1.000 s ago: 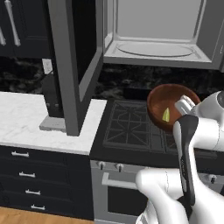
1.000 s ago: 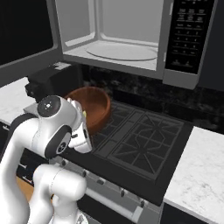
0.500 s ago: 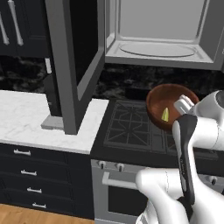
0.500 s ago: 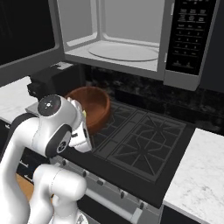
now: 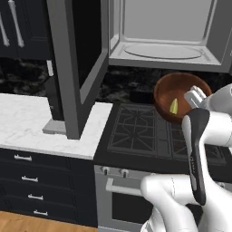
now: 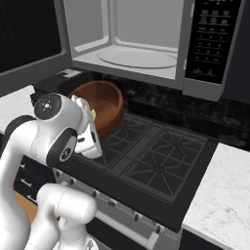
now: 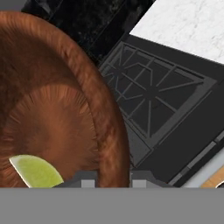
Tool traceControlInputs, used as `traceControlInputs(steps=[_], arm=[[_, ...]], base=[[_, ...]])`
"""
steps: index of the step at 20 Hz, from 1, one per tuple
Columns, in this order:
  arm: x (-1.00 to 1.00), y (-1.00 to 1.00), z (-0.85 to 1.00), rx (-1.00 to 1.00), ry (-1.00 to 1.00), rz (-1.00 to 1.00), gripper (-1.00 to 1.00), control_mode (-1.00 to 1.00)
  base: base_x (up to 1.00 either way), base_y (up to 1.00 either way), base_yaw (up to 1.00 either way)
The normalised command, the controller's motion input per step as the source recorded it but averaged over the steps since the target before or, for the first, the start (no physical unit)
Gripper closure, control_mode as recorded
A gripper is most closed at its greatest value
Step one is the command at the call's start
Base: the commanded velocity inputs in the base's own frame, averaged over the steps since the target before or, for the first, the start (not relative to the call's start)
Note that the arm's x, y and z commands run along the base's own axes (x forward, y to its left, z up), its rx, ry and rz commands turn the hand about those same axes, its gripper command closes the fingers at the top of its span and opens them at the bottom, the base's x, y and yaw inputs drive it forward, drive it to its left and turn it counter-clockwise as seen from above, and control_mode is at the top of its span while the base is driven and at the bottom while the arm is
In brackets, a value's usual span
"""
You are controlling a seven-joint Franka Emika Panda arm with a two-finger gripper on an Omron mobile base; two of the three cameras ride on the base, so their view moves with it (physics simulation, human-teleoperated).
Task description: Pick the lemon wedge from the sink and place it in the bowl. Then pick the bowl and place it in the microwave. Then close the microwave door and press the start button.
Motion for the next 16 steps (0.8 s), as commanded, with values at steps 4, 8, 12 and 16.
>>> traceControlInputs(steps=[4,8,12,16], arm=[[0.01,-0.07,0.66,0.0,0.0,0.0,1.0,-1.0],[0.05,0.0,0.79,0.0,0.02,0.0,1.0,-1.0],[0.08,-0.01,0.66,0.0,0.01,0.0,1.0,-1.0],[0.0,-0.02,0.62,0.0,0.0,-0.01,1.0,-1.0]], base=[[0.0,0.0,0.0],[0.0,0.0,0.0],[0.0,0.0,0.0],[0.0,0.0,0.0]])
